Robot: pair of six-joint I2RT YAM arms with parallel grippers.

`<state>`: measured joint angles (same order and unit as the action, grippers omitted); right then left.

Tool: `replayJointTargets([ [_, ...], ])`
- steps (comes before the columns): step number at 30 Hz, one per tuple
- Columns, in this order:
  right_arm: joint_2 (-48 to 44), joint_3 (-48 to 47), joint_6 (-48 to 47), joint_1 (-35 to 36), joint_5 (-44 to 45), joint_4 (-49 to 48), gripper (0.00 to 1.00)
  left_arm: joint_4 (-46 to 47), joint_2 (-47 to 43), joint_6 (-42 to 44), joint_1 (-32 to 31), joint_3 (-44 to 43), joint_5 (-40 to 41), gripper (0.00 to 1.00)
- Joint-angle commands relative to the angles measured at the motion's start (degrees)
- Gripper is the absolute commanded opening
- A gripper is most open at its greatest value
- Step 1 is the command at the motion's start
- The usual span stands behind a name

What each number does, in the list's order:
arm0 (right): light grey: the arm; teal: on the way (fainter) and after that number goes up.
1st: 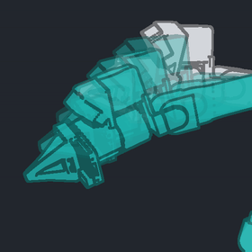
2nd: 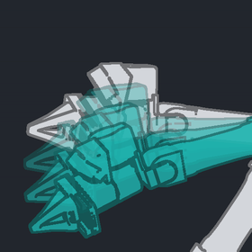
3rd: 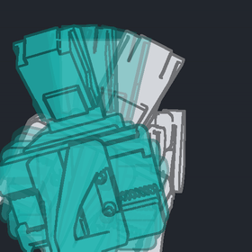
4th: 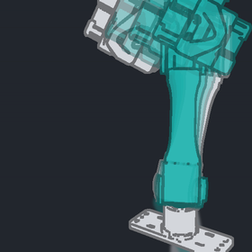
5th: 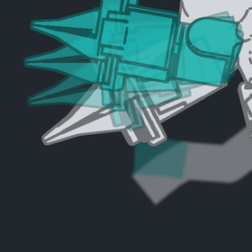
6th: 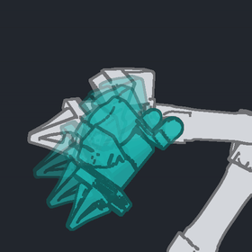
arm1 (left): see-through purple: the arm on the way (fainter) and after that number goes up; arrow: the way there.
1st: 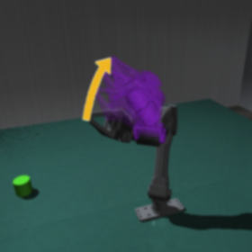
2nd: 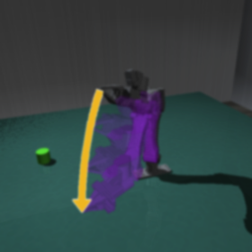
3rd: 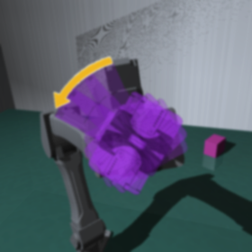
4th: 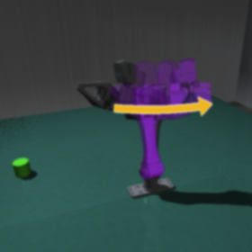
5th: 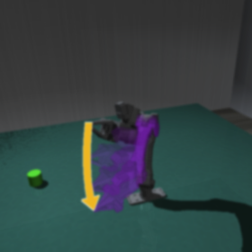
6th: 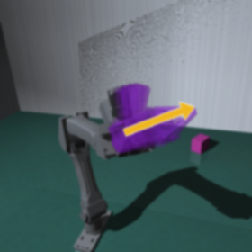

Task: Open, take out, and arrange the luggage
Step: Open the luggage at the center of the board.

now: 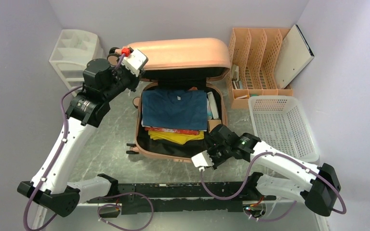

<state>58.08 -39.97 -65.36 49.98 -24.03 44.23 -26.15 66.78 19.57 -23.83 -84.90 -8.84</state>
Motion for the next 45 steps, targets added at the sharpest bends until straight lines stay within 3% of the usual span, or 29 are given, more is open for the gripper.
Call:
replayJointTargets([
  [1,-1.56,-5.17,-7.95,4.04,-14.57,25.76,0.0,-2.17,3.47,-2.04,-0.25,-1.0,-1.06,0.32],
  [6,-0.99,-6.31,-8.39,4.01,-16.21,27.4,0.0,-2.31,3.64,-2.58,-0.08,-1.34,-2.76,0.41],
  [17,2.81,-9.31,-14.57,4.25,-15.66,34.38,0.0,-2.39,3.66,-2.9,-0.07,-1.75,-3.23,0.45],
  [24,3.23,-9.57,-12.52,4.24,-13.36,33.62,0.0,-2.72,4.48,-3.21,-0.07,-2.78,-4.29,0.51],
  [27,2.85,-9.62,-8.42,4.24,-12.99,27.53,0.31,-2.51,4.54,-3.3,-0.07,-2.64,-4.65,0.54],
  [30,3.01,-10.74,-2.84,4.26,-14.28,18.91,0.49,-2.54,5.0,-3.4,-0.07,-2.81,-5.07,0.55],
  [33,4.9,-12.23,2.65,4.53,-16.14,10.98,0.55,-2.25,5.39,-3.74,0.24,-2.47,-5.43,0.55],
  [37,9.52,-14.72,10.8,6.14,-16.84,0.69,0.56,-2.02,5.58,-4.43,1.25,-2.08,-6.63,0.55],
  [45,19.73,-20.54,24.11,12.05,-14.02,-6.03,0.56,-1.99,4.94,-4.3,1.86,-1.23,-7.41,0.56],
])
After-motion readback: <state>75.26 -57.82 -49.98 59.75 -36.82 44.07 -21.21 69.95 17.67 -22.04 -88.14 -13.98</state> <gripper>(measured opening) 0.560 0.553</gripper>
